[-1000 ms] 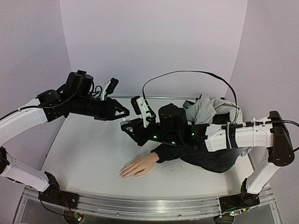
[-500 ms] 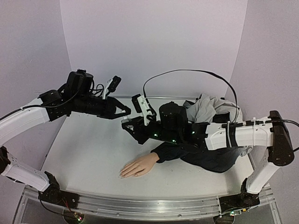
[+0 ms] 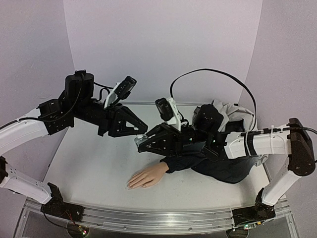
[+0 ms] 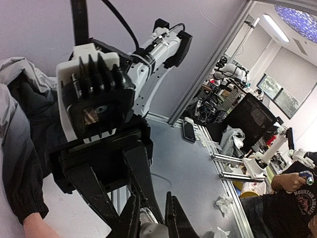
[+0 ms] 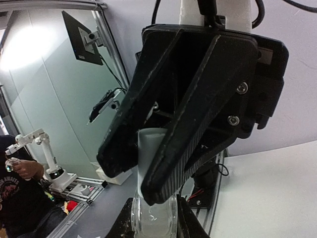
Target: Paint the nails
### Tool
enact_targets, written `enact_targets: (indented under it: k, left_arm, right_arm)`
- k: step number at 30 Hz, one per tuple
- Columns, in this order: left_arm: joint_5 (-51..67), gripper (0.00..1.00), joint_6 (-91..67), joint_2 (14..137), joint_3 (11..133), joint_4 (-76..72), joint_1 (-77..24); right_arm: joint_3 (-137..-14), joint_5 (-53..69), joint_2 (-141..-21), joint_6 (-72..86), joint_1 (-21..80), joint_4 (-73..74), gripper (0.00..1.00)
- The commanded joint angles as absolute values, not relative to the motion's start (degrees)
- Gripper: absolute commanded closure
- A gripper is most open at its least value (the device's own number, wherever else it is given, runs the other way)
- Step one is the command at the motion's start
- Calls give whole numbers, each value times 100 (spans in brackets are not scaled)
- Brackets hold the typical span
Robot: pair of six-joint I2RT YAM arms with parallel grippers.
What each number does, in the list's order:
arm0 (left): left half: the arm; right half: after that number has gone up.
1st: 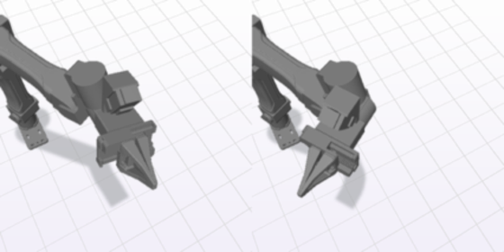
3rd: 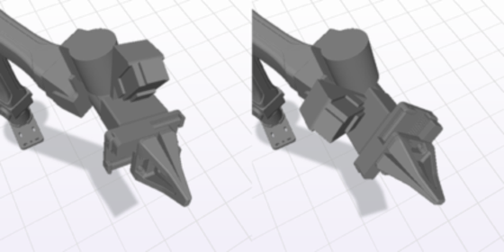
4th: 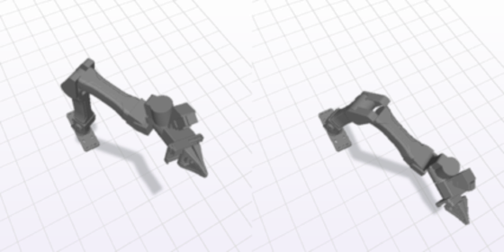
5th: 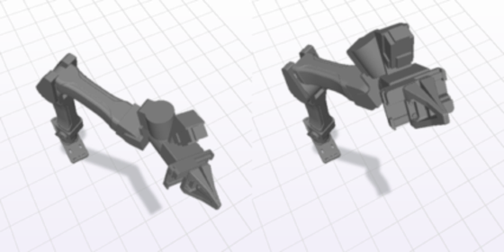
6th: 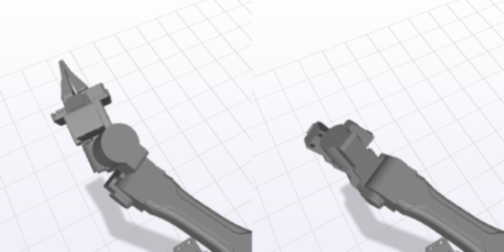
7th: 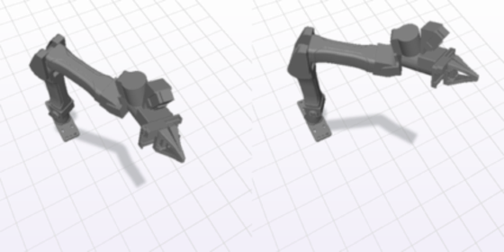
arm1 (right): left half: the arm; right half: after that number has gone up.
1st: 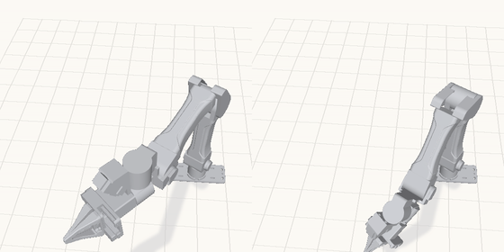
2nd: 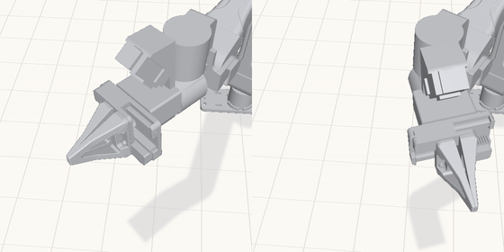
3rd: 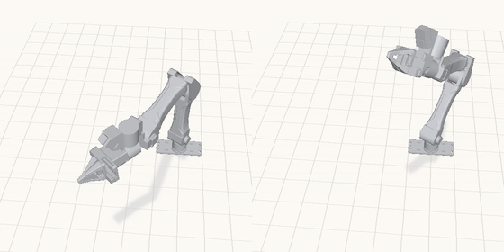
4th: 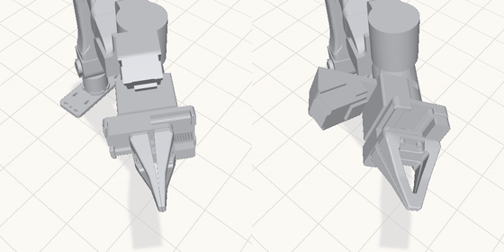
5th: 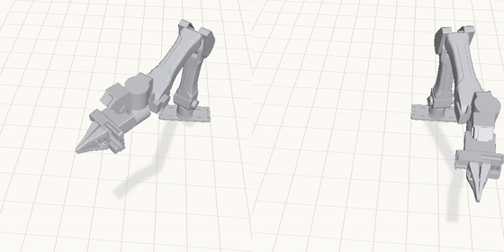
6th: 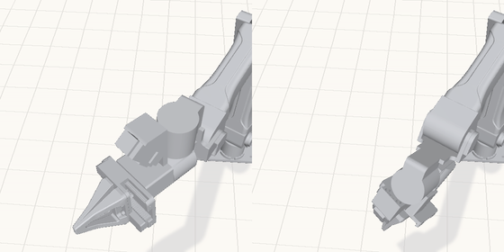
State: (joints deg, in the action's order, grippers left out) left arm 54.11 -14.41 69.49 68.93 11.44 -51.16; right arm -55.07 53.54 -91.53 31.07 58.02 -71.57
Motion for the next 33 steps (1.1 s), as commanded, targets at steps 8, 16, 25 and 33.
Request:
enact_targets:
  k: [8, 16, 25, 33]
  left_arm:
    - [4806, 42, -1511, 6583, 6938, 1797, -4891]
    - [3461, 1, -1950, 6263, 6865, 2073, -4654]
    - [2011, 23, -2811, 6513, 7202, 2927, -4641]
    - [2013, 49, -3043, 6689, 7259, 2909, -4641]
  right_arm:
    - [-5312, 5181, -8782, 2334, 5659, -7563, 100]
    - [-6124, 1714, -8848, 1482, 5709, -4307, 100]
    - [-6715, -475, -9217, 1134, 6517, -3867, 100]
    - [-7080, -929, -9518, 930, 6824, -3780, 100]
